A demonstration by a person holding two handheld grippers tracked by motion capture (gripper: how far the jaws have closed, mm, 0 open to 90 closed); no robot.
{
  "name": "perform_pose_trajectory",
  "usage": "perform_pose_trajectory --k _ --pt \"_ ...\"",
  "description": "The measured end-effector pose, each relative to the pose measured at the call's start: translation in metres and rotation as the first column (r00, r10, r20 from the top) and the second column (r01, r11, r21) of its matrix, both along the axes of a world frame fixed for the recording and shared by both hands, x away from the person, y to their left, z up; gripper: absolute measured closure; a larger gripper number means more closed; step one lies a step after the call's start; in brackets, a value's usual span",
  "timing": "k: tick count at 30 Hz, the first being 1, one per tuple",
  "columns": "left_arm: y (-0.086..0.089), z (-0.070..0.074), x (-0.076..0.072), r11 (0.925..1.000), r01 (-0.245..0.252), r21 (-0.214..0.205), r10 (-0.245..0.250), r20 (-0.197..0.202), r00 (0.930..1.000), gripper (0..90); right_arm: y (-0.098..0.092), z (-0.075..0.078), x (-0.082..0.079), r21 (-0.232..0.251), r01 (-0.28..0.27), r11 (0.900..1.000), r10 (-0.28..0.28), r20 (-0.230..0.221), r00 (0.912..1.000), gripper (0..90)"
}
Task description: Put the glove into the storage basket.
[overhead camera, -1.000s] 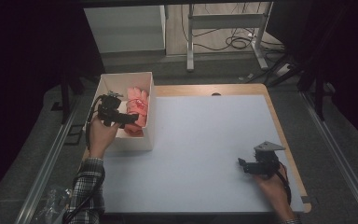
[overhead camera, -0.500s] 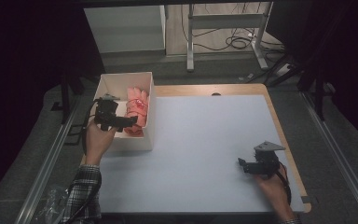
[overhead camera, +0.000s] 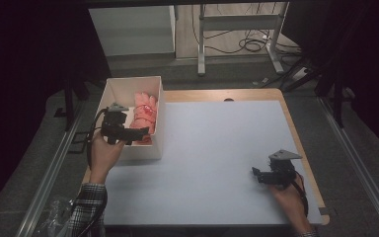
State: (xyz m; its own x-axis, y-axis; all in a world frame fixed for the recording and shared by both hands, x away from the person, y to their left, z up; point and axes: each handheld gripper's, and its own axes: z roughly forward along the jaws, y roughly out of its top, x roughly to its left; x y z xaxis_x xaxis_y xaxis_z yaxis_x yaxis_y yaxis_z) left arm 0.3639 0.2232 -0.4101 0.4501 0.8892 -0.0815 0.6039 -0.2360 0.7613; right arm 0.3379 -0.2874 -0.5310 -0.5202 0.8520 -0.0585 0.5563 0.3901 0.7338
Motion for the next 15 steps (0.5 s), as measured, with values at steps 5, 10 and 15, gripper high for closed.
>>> perform_pose_trajectory --k 5,10,15 --pt "-0.010 0.004 -0.008 0.9994 0.036 0.002 -0.036 0.012 0.9993 2.3 0.000 0.000 0.000 -0.001 0.000 1.0000 0.000 0.000 1.0000 17.2" --pt "-0.022 0.007 -0.015 0.9969 0.078 -0.010 -0.077 0.024 0.9967 2.4 0.000 0.000 0.000 0.000 0.000 1.0000 0.000 0.001 1.0000 17.2" --pt "-0.039 0.008 -0.022 0.9915 0.128 -0.024 -0.127 0.034 0.9913 2.3 0.000 0.000 0.000 -0.002 0.000 1.0000 0.000 -0.001 1.0000 17.2"
